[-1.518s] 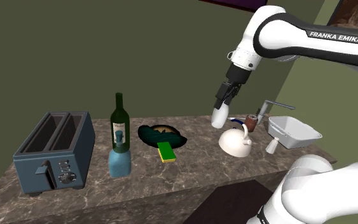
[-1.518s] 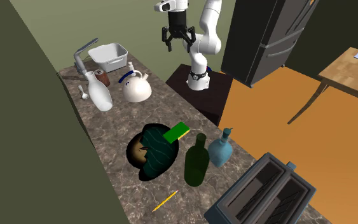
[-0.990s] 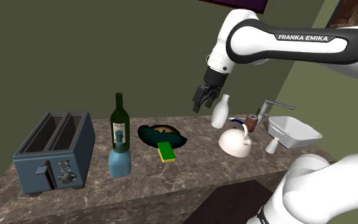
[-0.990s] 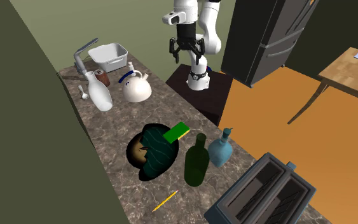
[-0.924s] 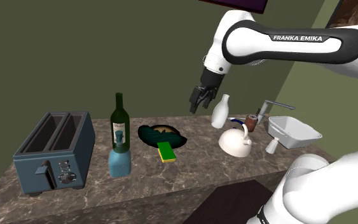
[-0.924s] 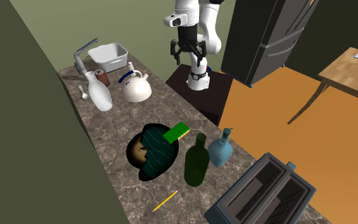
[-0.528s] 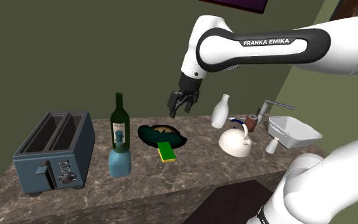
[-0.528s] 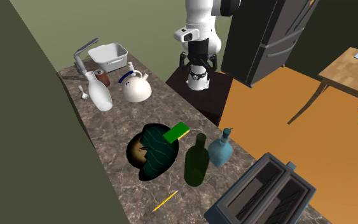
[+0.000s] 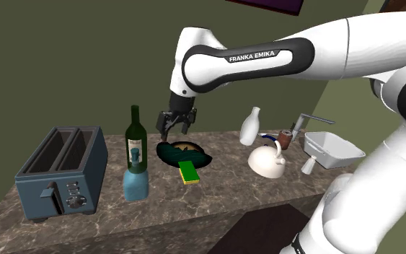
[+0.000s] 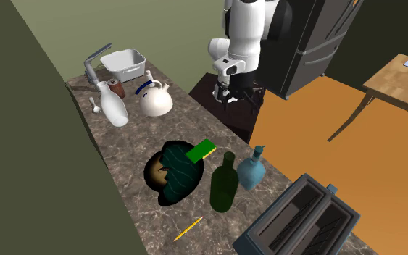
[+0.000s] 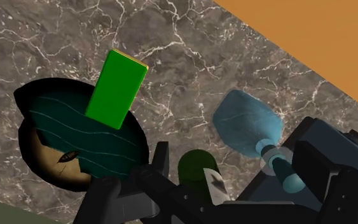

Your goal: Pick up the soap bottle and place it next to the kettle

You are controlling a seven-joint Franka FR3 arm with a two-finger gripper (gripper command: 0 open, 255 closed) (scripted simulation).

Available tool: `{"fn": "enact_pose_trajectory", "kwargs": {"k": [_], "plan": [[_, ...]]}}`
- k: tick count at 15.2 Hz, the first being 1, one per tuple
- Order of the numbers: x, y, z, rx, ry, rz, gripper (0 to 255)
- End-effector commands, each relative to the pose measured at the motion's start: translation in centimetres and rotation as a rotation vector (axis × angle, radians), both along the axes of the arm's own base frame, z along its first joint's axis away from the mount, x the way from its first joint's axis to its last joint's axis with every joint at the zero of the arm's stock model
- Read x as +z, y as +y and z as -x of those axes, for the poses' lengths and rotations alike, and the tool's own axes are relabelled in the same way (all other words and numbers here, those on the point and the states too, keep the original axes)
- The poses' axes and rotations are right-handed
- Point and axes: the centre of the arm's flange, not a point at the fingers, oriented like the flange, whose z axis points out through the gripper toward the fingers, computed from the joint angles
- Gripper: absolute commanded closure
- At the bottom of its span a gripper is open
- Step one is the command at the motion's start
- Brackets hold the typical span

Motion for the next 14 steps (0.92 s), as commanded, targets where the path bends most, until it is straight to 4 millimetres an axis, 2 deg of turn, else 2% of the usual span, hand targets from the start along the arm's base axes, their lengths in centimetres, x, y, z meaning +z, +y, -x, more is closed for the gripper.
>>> {"fn": "enact_pose_trajectory", "kwargs": {"k": [1, 9, 14], "plan": [[-0.7, 2.2, -1.7, -0.003, 0.005, 0.001, 0], [-4.3, 10.2, -8.0, -0.009, 0.027, 0.011, 0], [-6.6, 10.8, -8.4, -0.009, 0.028, 0.011, 0]]}}
